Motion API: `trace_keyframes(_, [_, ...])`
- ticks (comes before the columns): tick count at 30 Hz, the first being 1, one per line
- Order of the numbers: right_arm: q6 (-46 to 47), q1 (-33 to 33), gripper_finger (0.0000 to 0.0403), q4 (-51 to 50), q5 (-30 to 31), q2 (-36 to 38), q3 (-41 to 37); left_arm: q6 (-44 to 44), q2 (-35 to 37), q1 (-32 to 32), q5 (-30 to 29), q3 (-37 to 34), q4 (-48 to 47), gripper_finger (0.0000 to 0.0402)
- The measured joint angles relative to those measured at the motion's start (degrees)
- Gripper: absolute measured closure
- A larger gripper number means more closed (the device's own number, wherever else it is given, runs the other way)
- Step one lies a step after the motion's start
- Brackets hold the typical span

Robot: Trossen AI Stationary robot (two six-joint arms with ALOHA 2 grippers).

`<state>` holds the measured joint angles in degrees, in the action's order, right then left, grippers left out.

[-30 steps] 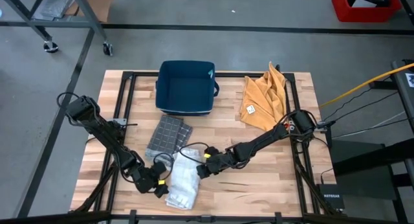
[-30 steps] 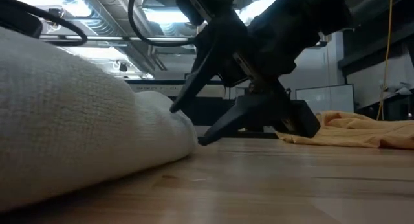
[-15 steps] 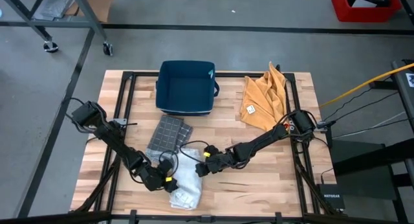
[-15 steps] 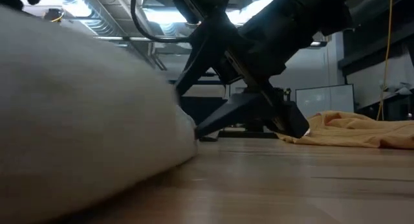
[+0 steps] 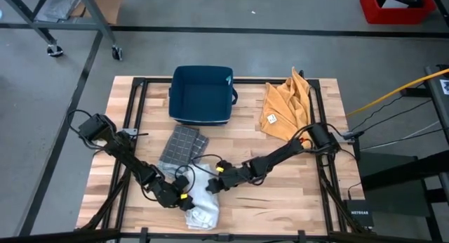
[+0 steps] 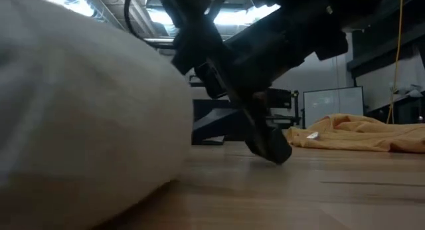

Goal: Fold towel
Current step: Stack the folded white patterned towel on top of the folded gray patterned towel

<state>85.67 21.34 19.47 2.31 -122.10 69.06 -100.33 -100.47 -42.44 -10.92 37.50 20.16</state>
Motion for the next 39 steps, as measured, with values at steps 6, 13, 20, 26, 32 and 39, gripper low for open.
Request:
trace_keyframes(6, [-0.59,0.04,0.0267,1.28,-2.96,-2.02,2.22,2.85,-0.11,0.20,0.37,-0.02,0.77,0.0278])
trace_keyframes(13, [-5.33,0.07,0.0384,4.32,-3.46,-2.37,2.68,5.67,0.23,-0.94,0.20,-0.04,2.75,0.0388])
trace_keyframes(20, [-9.40,0.07,0.0378,10.60,-3.42,-2.41,2.68,9.16,4.09,-3.10,-4.83,-0.28,1.11,0.0396])
trace_keyframes(26, [-11.13,-0.03,0.0384,13.67,1.04,-2.39,3.35,9.91,11.62,-3.41,-8.12,-0.22,-10.43,0.0398])
trace_keyframes(32, [-11.11,-0.85,0.0381,13.62,7.49,-2.39,4.91,9.13,23.19,-2.95,-10.29,-0.15,-27.87,0.0399])
trace_keyframes(39, [-11.16,-3.37,0.0380,13.26,11.14,-2.39,8.24,6.67,35.41,-1.86,-10.48,-0.11,-43.78,0.0400])
